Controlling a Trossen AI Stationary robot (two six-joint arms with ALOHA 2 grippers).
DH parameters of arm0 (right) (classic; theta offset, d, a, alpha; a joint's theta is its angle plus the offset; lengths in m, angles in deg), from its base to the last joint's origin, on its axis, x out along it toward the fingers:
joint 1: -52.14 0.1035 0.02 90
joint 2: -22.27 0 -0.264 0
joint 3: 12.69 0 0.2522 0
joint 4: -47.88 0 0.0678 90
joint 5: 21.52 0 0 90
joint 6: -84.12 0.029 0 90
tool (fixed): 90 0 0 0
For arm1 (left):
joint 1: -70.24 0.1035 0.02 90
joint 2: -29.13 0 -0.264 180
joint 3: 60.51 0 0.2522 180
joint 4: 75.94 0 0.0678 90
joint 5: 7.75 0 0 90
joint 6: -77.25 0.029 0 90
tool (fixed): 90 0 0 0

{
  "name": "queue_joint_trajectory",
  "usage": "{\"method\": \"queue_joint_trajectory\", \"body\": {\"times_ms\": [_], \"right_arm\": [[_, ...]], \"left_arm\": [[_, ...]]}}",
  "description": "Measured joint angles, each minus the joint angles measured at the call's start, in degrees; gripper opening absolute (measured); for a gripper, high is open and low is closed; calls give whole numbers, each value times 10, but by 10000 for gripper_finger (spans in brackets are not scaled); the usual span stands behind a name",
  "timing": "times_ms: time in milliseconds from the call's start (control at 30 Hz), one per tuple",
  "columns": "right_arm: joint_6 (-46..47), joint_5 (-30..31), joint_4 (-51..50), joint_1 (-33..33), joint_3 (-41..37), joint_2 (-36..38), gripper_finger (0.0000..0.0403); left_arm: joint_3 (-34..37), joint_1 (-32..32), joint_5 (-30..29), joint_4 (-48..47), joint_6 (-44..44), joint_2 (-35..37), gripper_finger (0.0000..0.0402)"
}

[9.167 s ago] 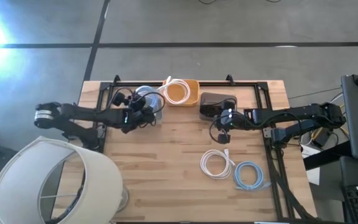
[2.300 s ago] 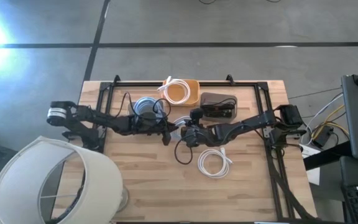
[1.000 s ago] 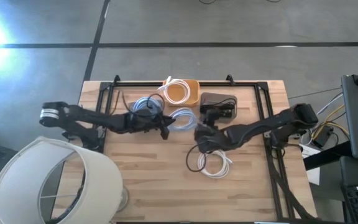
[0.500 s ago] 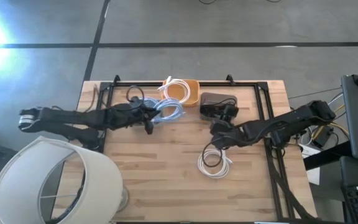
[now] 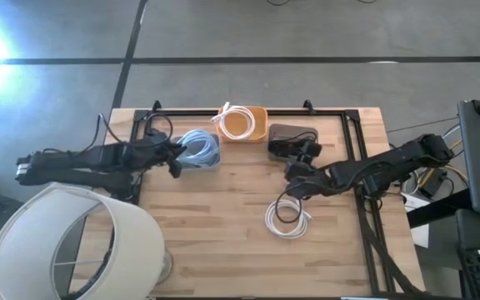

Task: Pick & Place USB Port
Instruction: Put the light blue hdmi cable into the gray bin

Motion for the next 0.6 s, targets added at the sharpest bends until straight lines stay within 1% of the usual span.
{"method": "queue_joint_trajectory", "body": {"times_ms": [133, 200, 267, 400, 600], "right_arm": [[0, 0, 15, 0, -2, -6, 116], [0, 0, 17, 0, -3, -7, 117], [0, 0, 18, 0, -3, -10, 118], [0, 0, 19, 0, -3, -11, 118], [-3, -7, 19, 0, -3, -12, 114]], "left_arm": [[1, 0, 0, -41, -5, 12, 25], [13, 0, 0, -28, -14, 12, 25], [33, 0, 6, 7, -24, 9, 25], [89, 0, 28, 84, -12, 3, 25], [180, 11, 25, 205, -4, 3, 25]]}}
